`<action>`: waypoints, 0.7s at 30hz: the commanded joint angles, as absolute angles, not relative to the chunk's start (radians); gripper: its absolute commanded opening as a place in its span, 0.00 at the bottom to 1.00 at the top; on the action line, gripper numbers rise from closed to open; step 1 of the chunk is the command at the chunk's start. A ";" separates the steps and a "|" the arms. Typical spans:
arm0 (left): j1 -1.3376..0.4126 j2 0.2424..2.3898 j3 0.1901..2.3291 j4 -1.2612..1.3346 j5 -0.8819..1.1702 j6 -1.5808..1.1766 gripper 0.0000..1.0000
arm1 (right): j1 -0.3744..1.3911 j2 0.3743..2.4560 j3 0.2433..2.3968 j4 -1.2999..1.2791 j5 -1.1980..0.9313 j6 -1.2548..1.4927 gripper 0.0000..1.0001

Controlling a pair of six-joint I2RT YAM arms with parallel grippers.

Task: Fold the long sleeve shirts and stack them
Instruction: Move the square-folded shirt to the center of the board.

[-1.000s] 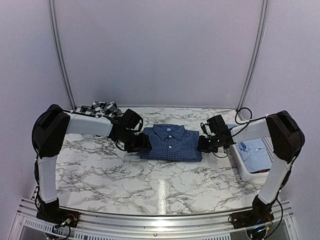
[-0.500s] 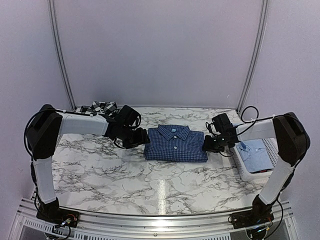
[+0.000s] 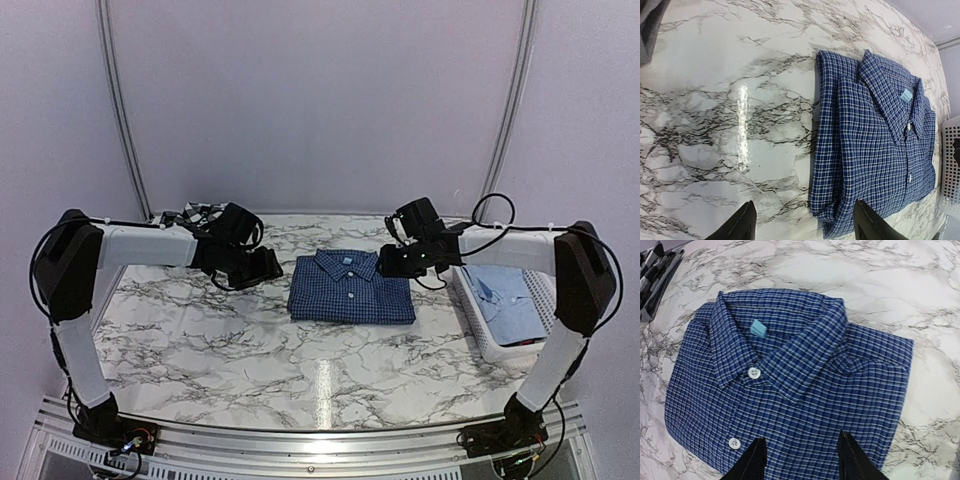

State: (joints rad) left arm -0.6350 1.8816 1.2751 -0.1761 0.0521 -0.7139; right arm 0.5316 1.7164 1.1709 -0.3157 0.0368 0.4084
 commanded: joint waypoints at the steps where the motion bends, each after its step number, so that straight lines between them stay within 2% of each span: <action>1: -0.580 1.785 1.218 -0.156 0.006 -0.716 0.68 | 0.596 1.780 1.261 -0.351 0.054 0.408 0.45; 6: -0.483 1.678 1.109 -0.128 -0.082 -0.795 0.68 | 0.631 1.805 1.291 -0.355 0.051 0.413 0.45; 12: -0.315 1.555 0.919 0.049 -0.111 -0.992 0.66 | 0.639 1.788 1.268 -0.350 0.049 0.414 0.46; 17: -0.186 1.616 0.887 0.201 -0.010 -1.100 0.64 | 0.639 1.759 1.233 -0.345 0.053 0.414 0.47; 21: -0.149 1.685 0.933 0.254 -0.013 -1.103 0.65 | 0.639 1.729 1.199 -0.339 0.059 0.419 0.48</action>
State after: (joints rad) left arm -0.1677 1.6291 0.8936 0.1326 -0.0380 -1.0496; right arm 0.6315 1.7878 1.2190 -0.3386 0.0380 0.4114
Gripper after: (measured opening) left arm 0.650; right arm 0.473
